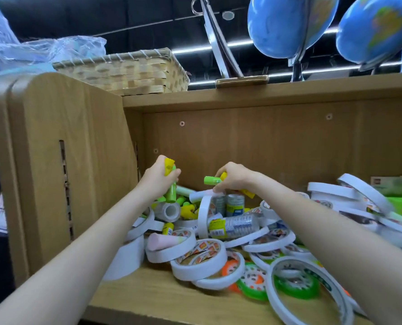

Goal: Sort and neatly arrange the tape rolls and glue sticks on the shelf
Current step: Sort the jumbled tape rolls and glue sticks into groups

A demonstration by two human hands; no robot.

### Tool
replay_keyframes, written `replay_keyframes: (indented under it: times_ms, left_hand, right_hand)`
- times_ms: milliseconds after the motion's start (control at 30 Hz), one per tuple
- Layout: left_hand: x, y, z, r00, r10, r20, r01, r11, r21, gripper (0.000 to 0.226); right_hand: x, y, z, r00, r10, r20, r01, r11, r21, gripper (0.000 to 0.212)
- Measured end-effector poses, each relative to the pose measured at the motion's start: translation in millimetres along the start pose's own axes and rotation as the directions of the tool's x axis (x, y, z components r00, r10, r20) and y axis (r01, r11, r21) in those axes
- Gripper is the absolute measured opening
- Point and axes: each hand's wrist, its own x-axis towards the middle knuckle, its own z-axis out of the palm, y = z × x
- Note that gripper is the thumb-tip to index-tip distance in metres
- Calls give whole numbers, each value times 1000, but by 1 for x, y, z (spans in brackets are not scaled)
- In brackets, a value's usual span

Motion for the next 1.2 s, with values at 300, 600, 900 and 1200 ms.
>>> replay_keyframes:
  times_ms: [300,600,900,1200]
  left_hand:
    - [-17,76,34,987,127,95,-69,884,-463,10]
    - [-27,227,162,914,336,229,-147,798,-585,25]
    - [-40,291,252,842,411,348,-174,820,-546,20]
    - [-29,282,267,856,380,350,-166,844,-510,22]
  right_hand:
    - [-71,44,-100,850,110,-515,-101,994,45,26]
    - [-197,191,-218,662,343,-666,-336,930,145,21]
    - [-199,265,-219,717,413,-561,-484,875,26,32]
    - [-173,290,-211,691,397,-604,-554,828,-90,45]
